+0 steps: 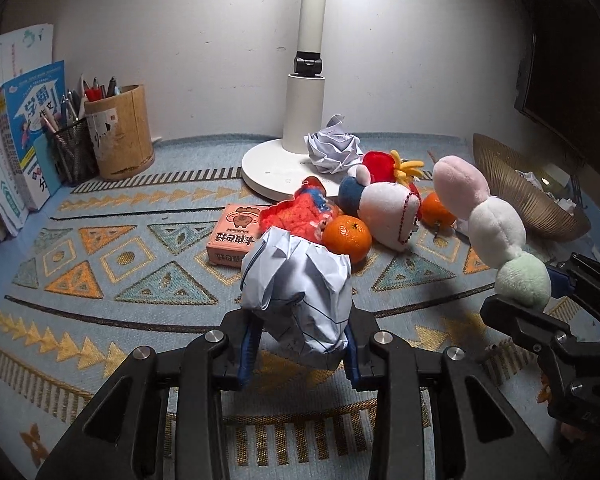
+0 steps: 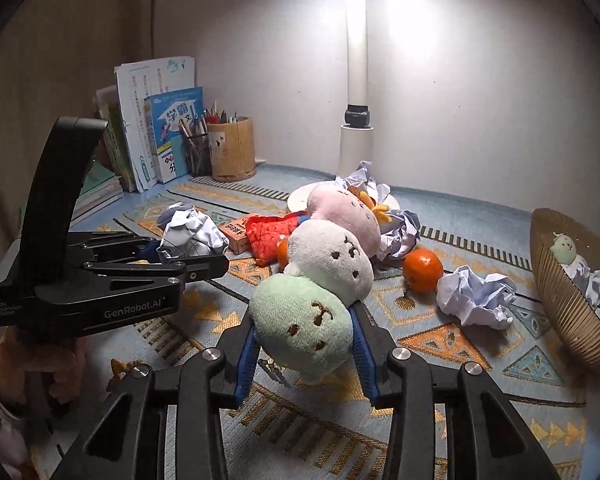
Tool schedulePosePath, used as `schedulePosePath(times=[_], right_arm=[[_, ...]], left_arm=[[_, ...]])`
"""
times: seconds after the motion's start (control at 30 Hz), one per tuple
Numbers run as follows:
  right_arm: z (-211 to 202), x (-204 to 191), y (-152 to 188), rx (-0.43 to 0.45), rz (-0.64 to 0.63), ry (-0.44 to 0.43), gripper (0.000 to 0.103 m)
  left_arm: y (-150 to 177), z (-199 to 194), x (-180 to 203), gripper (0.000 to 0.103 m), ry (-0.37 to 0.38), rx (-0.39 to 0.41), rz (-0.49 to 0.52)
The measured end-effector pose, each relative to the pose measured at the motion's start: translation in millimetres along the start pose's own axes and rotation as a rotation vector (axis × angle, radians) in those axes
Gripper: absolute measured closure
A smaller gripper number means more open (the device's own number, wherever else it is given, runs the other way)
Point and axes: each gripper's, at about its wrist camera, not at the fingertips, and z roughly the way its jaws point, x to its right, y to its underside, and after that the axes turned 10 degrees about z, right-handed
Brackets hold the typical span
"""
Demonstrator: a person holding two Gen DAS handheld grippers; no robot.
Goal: Organize objects
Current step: 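Lift the paper ball and plush chain over to the brown bowl, then open both tools to drop the items into the bowl and withdraw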
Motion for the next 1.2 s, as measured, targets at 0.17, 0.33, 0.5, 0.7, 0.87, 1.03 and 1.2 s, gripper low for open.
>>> schedulePosePath(times=[0.17, 0.33, 0.5, 0.7, 0.87, 1.03, 1.2], right_arm=[[-4, 3, 1, 0.020, 0.011, -0.018, 0.062], [-7, 3, 2, 0.025, 0.014, -0.027, 0.062], [-13, 8, 2, 0.046, 0.045, -0.044, 0.062], [-32, 42, -13, 0.078, 0.129, -0.078, 0.062], [-64, 92, -56, 0.119, 0.109, -0.024, 0.062], [-98, 152, -95, 0.141, 0.075, 0.091, 0.062], [-120, 216, -108, 0.121, 0.078, 0.240, 0.062]], left_arm=[[1, -1, -1, 0.072, -0.004, 0.009, -0.002], [2, -4, -2, 0.072, -0.026, 0.026, -0.012], [1, 7, 3, 0.072, -0.095, -0.040, -0.001], [-32, 4, 41, 0.072, -0.019, 0.035, 0.009], [-107, 9, 99, 0.072, 0.075, 0.126, 0.080], [-167, 21, 163, 0.072, 0.157, 0.194, 0.156], [-193, 46, 212, 0.072, 0.232, 0.197, 0.191]])
